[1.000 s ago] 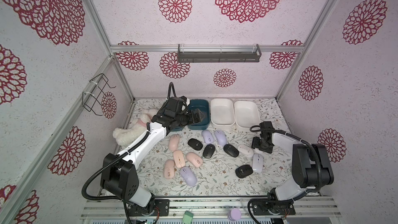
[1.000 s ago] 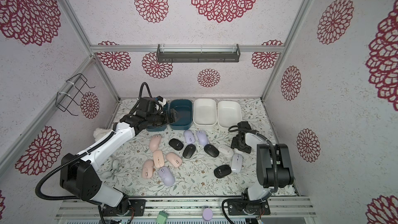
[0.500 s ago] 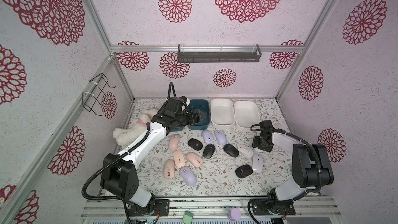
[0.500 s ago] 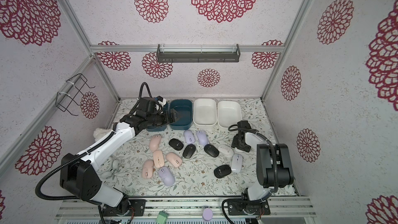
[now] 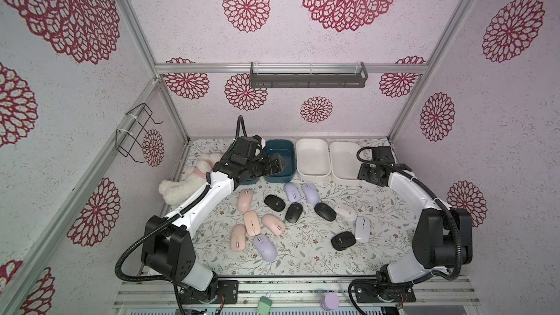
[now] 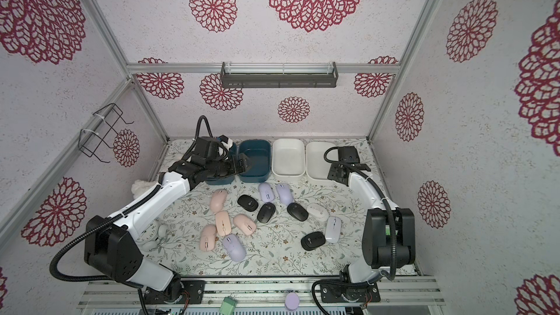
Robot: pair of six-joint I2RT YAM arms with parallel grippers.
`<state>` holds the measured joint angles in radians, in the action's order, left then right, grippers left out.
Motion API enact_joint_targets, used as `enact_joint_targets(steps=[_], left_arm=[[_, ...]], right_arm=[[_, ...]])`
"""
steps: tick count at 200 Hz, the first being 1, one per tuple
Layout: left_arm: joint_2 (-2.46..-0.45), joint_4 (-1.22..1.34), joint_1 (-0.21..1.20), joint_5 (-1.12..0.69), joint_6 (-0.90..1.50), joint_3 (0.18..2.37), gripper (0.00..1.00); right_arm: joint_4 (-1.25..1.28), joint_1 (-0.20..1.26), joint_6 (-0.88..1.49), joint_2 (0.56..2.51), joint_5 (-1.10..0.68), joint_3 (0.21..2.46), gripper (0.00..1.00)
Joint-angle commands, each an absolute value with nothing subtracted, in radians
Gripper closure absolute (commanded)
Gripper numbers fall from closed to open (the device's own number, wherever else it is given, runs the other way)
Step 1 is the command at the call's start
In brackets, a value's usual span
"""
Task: Place the mice by color into the storage box
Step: Pick up the mouse from the center of the board.
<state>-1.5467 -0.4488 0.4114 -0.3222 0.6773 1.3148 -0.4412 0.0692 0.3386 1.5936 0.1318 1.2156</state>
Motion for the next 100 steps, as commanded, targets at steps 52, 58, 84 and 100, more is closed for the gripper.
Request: enact_joint_targets(steps=[52,58,84,100], left_arm=[[-1.545,-0.451,0.387,-0.325,0.674,1.338,0.03],[-1.542,-0.447,0.387,-0.330,0.676,1.336,0.03],[-1.531,-0.434,0.387,-0.340,0.686,1.328,0.03],[-1.535,-0.428,0.387,-0.357,0.694,1.327,0.03]], right_arm=[[-0.325,0.111,0.238,1.955,0.071,1.522,0.47],[-0.326,0.115,0.228,1.988,0.079,1.550,0.47],[-0.340,0.122,0.213,2.129,0.084,1.666,0.48],[-0.343,0.127,0.204,2.193,0.084,1.723,0.48]])
